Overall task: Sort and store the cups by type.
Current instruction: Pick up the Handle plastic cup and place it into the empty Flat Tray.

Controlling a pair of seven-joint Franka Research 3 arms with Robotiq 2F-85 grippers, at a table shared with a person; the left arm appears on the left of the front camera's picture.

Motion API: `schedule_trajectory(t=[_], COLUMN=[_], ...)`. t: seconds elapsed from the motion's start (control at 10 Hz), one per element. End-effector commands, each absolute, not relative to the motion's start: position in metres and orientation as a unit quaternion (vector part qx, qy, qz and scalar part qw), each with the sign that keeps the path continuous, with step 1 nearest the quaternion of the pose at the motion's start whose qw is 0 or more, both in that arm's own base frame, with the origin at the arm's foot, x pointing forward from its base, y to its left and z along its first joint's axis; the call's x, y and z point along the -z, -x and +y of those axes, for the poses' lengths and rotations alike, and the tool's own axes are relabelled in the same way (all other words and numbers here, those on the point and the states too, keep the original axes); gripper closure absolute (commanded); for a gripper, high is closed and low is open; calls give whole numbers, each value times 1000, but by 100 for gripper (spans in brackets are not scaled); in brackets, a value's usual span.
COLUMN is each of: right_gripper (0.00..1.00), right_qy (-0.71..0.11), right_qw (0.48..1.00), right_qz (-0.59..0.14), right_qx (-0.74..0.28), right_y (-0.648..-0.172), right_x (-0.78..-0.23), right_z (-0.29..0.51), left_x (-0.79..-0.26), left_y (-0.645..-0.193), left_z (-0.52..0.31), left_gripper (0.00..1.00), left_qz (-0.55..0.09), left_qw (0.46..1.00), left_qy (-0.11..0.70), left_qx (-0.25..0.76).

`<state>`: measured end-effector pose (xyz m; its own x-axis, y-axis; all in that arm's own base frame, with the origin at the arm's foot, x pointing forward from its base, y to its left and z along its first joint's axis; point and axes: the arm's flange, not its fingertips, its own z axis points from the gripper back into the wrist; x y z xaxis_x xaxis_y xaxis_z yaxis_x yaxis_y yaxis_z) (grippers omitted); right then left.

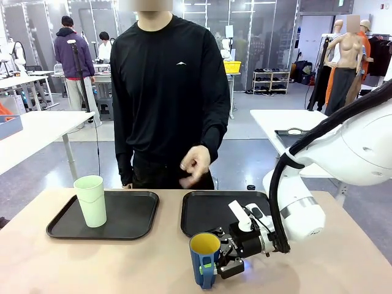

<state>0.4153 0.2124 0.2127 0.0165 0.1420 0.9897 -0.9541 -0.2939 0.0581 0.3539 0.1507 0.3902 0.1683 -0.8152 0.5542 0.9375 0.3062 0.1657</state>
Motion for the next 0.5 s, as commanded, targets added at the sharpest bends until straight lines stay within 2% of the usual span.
schedule_trajectory(t=[0.0,0.1,0.4], right_gripper=[73,63,63], right_qy=[-532,-527,-517], right_qw=[469,479,477], right_qz=[-376,-379,-385], right_qx=[-596,-591,-597], right_y=[-417,-416,-413], right_x=[-210,-213,-237], right_z=[214,214,201], left_x=[-389,-389,-389], left_y=[-358,-358,-358], left_z=[155,155,155], left_gripper=[0,0,0], left_qz=[-292,-292,-292], left_qw=[747,747,747], left_qy=[115,115,115], left_qx=[585,585,585])
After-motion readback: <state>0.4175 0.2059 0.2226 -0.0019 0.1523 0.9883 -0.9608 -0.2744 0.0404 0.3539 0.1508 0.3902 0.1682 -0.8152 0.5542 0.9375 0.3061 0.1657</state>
